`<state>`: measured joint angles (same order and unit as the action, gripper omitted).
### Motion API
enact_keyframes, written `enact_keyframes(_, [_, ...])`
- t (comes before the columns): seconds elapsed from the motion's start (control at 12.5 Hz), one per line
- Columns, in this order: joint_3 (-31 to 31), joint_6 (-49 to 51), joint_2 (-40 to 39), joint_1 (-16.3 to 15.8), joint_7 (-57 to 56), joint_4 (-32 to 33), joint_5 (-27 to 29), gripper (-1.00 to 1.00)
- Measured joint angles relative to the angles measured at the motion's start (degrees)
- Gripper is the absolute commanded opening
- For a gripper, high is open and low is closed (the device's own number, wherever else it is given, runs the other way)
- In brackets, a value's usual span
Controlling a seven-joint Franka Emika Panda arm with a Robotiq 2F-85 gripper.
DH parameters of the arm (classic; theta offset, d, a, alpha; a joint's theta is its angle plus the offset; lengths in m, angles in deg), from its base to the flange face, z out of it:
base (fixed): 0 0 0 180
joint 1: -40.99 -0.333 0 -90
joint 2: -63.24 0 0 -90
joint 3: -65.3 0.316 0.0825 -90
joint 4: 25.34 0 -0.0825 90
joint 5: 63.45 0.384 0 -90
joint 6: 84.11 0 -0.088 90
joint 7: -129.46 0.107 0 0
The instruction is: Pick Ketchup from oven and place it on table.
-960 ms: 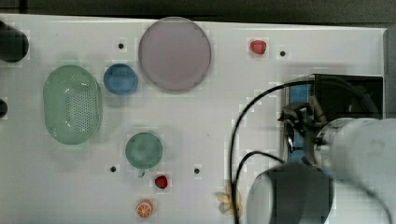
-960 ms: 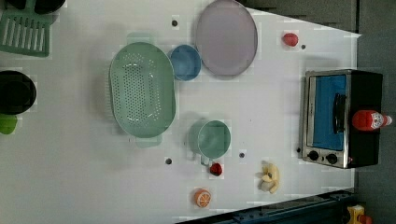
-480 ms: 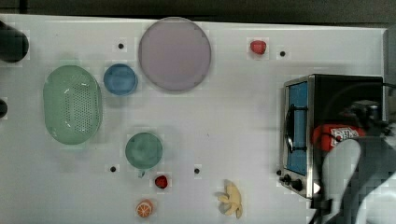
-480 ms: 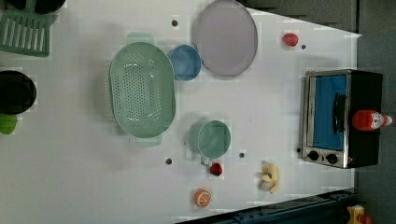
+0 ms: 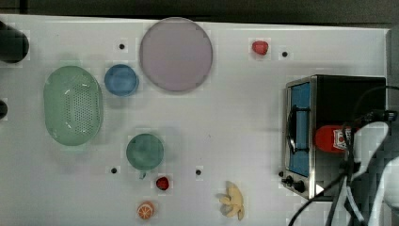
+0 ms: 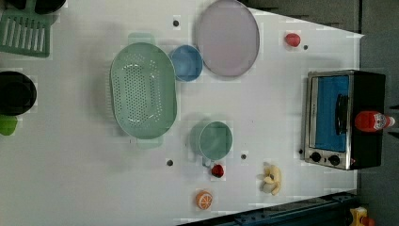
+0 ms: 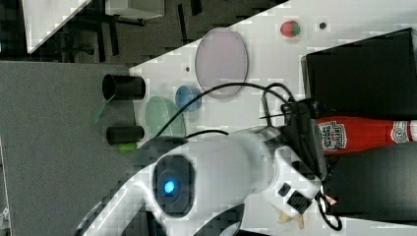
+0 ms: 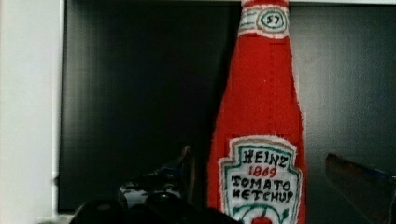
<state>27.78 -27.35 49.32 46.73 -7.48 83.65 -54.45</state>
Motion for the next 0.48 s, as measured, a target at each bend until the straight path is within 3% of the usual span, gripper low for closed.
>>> enact_keyframes(0.24, [0.36, -1.01, -4.43, -0.99, 0.21, 0.73, 1.14, 0.97])
enact_keyframes(0.4, [0.45, 0.39, -4.72, -1.01, 0.91, 1.12, -0.07, 0.37])
enact_keyframes(0.48, [0.45, -0.92, -4.12, -0.52, 0.98, 1.85, 0.10, 0.23])
